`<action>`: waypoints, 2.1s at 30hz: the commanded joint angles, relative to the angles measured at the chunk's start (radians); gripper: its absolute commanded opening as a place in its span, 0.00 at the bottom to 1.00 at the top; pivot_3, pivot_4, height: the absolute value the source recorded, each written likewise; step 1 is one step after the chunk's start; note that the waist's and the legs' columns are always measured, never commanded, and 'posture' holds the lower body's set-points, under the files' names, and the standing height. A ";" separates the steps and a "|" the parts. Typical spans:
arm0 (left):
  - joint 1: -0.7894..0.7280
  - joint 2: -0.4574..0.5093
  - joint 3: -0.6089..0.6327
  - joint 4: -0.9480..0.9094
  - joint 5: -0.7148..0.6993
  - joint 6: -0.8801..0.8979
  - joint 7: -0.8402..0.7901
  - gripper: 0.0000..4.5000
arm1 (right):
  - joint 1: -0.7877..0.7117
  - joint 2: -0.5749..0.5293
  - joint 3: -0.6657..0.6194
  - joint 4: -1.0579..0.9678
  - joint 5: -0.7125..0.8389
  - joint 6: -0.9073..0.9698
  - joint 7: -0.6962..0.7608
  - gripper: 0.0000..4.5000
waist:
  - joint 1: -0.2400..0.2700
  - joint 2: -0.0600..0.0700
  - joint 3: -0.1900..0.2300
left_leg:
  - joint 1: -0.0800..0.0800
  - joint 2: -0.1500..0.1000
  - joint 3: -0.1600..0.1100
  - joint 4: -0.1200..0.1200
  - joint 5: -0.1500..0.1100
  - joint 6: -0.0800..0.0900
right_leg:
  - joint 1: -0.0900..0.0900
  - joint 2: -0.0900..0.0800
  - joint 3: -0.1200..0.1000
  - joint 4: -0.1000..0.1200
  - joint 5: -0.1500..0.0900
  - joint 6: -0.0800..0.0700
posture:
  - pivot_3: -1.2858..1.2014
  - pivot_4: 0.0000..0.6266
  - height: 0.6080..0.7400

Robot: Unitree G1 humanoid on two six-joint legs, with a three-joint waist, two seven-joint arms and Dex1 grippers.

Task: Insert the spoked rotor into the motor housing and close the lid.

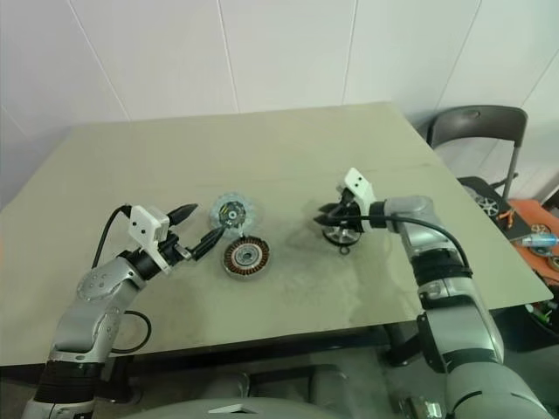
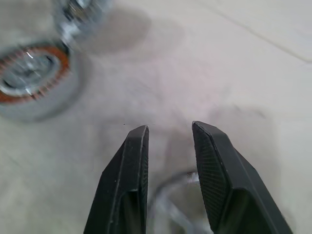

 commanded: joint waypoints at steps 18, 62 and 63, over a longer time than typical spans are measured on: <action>-0.010 0.014 0.025 -0.033 -0.012 -0.003 -0.011 1.00 | 0.017 -0.096 0.137 -0.075 -0.127 0.017 0.105 0.33 | 0.018 0.000 0.000 | 0.000 0.000 0.001 0.001 0.000 0.000 | 0.000 0.000 0.000 0.000 0.000 0.000 | 0.52 0.00 1.00; 0.006 0.030 0.051 0.039 0.002 -0.074 -0.044 1.00 | -0.171 0.367 -0.696 0.423 0.551 0.498 -0.609 0.01 | -0.016 0.000 -0.002 | 0.003 0.002 0.001 -0.001 0.000 0.000 | 0.002 0.003 0.001 0.000 0.002 -0.002 | 0.52 0.00 1.00; 0.004 0.031 0.051 0.042 0.003 -0.076 -0.045 1.00 | -0.172 0.365 -0.693 0.425 0.548 0.494 -0.610 0.01 | -0.019 0.000 -0.002 | 0.003 0.002 0.001 -0.001 0.000 0.000 | 0.001 0.003 0.001 0.001 0.003 0.000 | 0.52 0.00 1.00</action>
